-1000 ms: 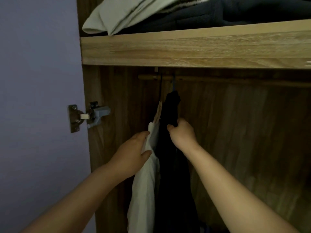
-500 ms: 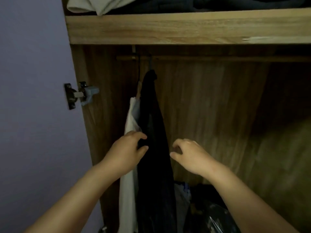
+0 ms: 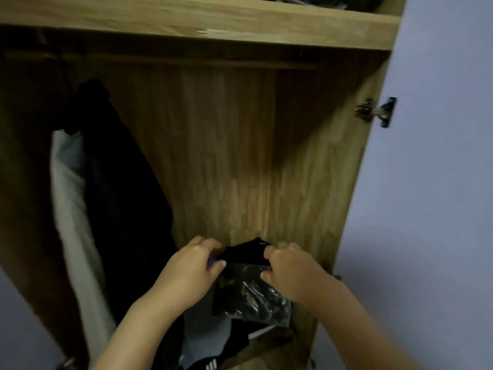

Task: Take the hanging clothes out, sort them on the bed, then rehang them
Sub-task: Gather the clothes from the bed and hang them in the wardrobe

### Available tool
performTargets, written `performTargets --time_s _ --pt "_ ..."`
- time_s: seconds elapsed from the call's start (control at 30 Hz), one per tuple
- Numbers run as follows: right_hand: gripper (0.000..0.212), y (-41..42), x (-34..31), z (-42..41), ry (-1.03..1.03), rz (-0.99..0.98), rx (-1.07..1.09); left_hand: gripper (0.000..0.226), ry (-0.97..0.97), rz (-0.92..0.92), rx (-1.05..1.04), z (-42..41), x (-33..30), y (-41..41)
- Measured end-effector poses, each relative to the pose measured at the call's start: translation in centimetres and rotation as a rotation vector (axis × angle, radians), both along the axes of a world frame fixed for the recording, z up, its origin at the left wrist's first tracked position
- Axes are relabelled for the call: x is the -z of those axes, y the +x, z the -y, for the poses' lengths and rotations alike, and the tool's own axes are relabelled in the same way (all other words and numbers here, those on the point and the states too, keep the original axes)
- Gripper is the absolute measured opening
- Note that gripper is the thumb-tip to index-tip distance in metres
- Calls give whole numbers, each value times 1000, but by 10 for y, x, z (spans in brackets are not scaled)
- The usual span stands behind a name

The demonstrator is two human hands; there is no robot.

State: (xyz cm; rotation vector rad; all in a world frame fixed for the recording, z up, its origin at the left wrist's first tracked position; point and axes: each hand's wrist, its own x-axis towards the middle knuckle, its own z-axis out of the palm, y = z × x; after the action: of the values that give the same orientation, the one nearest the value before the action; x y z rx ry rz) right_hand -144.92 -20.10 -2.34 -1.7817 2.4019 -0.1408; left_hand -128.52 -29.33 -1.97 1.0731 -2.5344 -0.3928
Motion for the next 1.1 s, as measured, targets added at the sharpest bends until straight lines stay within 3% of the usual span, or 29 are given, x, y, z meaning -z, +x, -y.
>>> performTargets --time_s 0.3,0.7,1.1 --pt "39 -39 45 -130 113 57 203 43 264 49 95 -113 63 -77" --pt "41 -34 70 -272 58 203 654 43 316 171 458 -213 84 -123" --pt "42 52 87 -382 83 275 1180 44 326 273 953 -300 103 -116"
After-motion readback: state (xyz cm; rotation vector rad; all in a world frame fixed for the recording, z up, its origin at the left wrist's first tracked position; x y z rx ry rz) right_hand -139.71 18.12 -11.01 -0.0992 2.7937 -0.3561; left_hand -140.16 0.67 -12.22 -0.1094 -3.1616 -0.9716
